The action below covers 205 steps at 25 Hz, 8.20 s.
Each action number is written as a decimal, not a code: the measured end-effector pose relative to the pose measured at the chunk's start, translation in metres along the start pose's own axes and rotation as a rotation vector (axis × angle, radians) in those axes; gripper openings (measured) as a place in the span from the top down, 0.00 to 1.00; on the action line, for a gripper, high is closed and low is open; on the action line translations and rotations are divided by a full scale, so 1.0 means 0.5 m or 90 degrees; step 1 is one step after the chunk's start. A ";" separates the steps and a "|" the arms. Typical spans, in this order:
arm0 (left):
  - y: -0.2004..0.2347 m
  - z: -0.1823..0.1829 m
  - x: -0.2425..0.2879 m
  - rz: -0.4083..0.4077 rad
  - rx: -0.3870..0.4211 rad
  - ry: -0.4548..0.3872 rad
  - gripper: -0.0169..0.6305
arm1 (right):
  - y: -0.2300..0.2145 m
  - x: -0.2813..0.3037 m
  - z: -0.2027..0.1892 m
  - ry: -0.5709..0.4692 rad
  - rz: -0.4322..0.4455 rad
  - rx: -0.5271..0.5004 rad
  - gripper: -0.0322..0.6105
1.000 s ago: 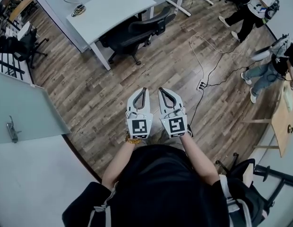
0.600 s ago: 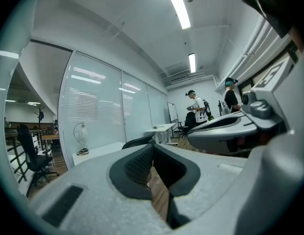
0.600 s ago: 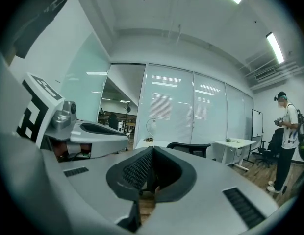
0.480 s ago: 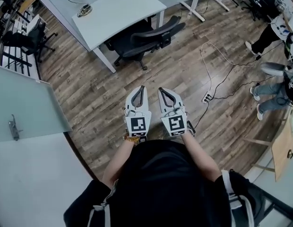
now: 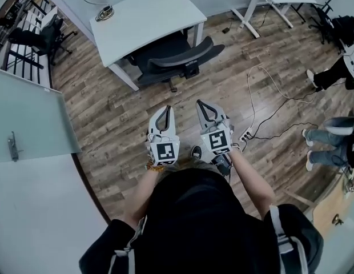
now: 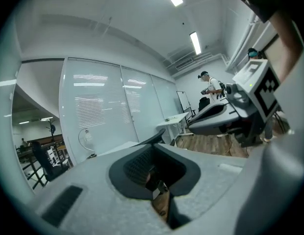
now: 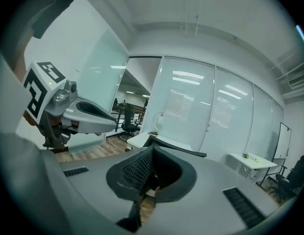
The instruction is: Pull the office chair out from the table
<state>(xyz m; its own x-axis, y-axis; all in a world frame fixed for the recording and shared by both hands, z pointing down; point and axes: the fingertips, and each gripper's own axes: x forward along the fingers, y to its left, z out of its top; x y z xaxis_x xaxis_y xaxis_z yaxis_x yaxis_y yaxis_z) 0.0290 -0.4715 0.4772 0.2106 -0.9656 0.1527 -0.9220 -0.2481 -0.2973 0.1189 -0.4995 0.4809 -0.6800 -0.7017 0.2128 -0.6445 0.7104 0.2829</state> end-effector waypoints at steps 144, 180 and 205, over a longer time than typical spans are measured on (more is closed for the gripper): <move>0.216 -0.601 0.002 -0.302 0.430 0.430 0.72 | 0.158 0.204 -0.415 0.525 0.180 -0.380 0.74; 0.086 -0.602 -0.195 -0.300 0.413 0.524 0.72 | 0.263 -0.014 -0.432 0.475 0.175 -0.421 0.74; 0.079 -0.623 -0.348 -0.325 0.468 0.454 0.72 | 0.412 -0.120 -0.413 0.507 0.144 -0.397 0.74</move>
<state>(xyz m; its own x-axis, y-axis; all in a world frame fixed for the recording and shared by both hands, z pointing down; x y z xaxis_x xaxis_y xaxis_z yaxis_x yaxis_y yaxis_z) -0.1453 -0.2887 0.7323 0.0573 -0.5335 0.8438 -0.3190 -0.8107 -0.4909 0.0994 -0.3224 0.7194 -0.1880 -0.5502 0.8136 -0.0815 0.8343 0.5453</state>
